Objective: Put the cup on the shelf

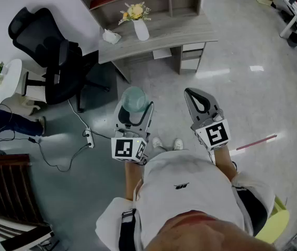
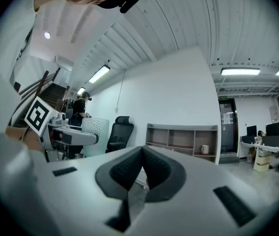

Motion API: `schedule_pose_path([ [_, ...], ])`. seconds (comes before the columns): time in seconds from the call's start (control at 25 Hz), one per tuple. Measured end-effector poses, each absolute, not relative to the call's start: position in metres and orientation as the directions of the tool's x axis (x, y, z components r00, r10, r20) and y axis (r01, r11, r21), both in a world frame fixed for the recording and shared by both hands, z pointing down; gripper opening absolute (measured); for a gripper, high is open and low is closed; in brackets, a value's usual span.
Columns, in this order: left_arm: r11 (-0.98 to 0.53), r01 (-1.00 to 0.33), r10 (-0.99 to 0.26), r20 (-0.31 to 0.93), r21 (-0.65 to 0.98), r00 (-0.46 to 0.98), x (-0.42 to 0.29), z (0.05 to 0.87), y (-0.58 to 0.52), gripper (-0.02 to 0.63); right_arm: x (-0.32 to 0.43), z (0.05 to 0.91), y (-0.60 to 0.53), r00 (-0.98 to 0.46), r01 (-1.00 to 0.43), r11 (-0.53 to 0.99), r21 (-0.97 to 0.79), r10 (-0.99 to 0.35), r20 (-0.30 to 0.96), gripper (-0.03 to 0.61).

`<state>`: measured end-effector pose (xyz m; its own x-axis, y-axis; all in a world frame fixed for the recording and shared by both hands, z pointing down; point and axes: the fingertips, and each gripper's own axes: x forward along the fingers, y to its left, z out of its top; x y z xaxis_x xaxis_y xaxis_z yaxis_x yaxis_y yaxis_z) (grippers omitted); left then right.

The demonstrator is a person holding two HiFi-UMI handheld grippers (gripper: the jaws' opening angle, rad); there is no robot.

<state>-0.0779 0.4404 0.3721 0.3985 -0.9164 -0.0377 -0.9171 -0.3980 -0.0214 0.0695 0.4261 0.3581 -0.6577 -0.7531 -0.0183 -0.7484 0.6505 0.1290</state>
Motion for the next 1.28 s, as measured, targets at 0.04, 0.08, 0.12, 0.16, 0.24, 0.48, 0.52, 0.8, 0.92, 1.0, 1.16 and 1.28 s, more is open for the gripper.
schedule_pose_path([
  [0.04, -0.396, -0.918, -0.917, -0.039, -0.022, 0.396, -0.077, 0.371, 0.439, 0.373, 0.070, 0.357, 0.424, -0.657, -0.750, 0.650, 0.126, -0.754, -0.020, 0.026],
  [0.08, -0.394, -0.919, -0.918, -0.040, -0.023, 0.394, -0.077, 0.371, 0.437, 0.373, 0.071, 0.357, 0.422, -0.655, -0.752, 0.648, 0.122, -0.755, -0.022, 0.026],
  [0.12, -0.391, -0.920, -0.919, -0.039, -0.024, 0.392, -0.076, 0.370, 0.436, 0.373, 0.072, 0.358, 0.420, -0.653, -0.754, 0.647, 0.115, -0.757, -0.024, 0.027],
  [0.16, -0.389, -0.921, -0.920, -0.039, -0.025, 0.390, -0.075, 0.370, 0.434, 0.373, 0.075, 0.359, 0.418, -0.651, -0.756, 0.645, 0.108, -0.759, -0.025, 0.028],
  [0.24, -0.388, -0.921, -0.921, -0.040, -0.030, 0.389, -0.072, 0.370, 0.433, 0.373, 0.079, 0.362, 0.415, -0.651, -0.757, 0.646, 0.100, -0.758, -0.027, 0.028],
  [0.48, -0.389, -0.920, -0.919, -0.043, -0.051, 0.391, -0.064, 0.370, 0.427, 0.373, 0.081, 0.365, 0.411, -0.661, -0.748, 0.656, 0.102, -0.750, -0.032, 0.028],
  [0.52, -0.389, -0.920, -0.919, -0.043, -0.053, 0.391, -0.064, 0.370, 0.425, 0.373, 0.080, 0.363, 0.410, -0.664, -0.746, 0.658, 0.100, -0.747, -0.032, 0.028],
  [0.8, -0.390, -0.919, -0.919, -0.042, -0.055, 0.392, -0.062, 0.373, 0.407, 0.373, 0.078, 0.370, 0.392, -0.668, -0.741, 0.663, 0.107, -0.743, -0.025, 0.028],
  [0.92, -0.387, -0.920, -0.920, -0.042, -0.056, 0.390, -0.066, 0.375, 0.393, 0.373, 0.073, 0.369, 0.380, -0.672, -0.738, 0.667, 0.102, -0.740, -0.020, 0.028],
  [1.0, -0.388, -0.920, -0.919, -0.046, -0.059, 0.391, -0.068, 0.374, 0.383, 0.373, 0.072, 0.369, 0.371, -0.670, -0.740, 0.665, 0.098, -0.742, -0.024, 0.028],
  [1.16, -0.395, -0.915, -0.916, -0.047, -0.076, 0.399, -0.072, 0.373, 0.358, 0.373, 0.066, 0.367, 0.346, -0.665, -0.745, 0.659, 0.099, -0.747, -0.030, 0.028],
  [1.28, -0.395, -0.916, -0.916, -0.047, -0.074, 0.399, -0.079, 0.372, 0.338, 0.373, 0.059, 0.367, 0.326, -0.666, -0.743, 0.661, 0.105, -0.745, -0.027, 0.028],
])
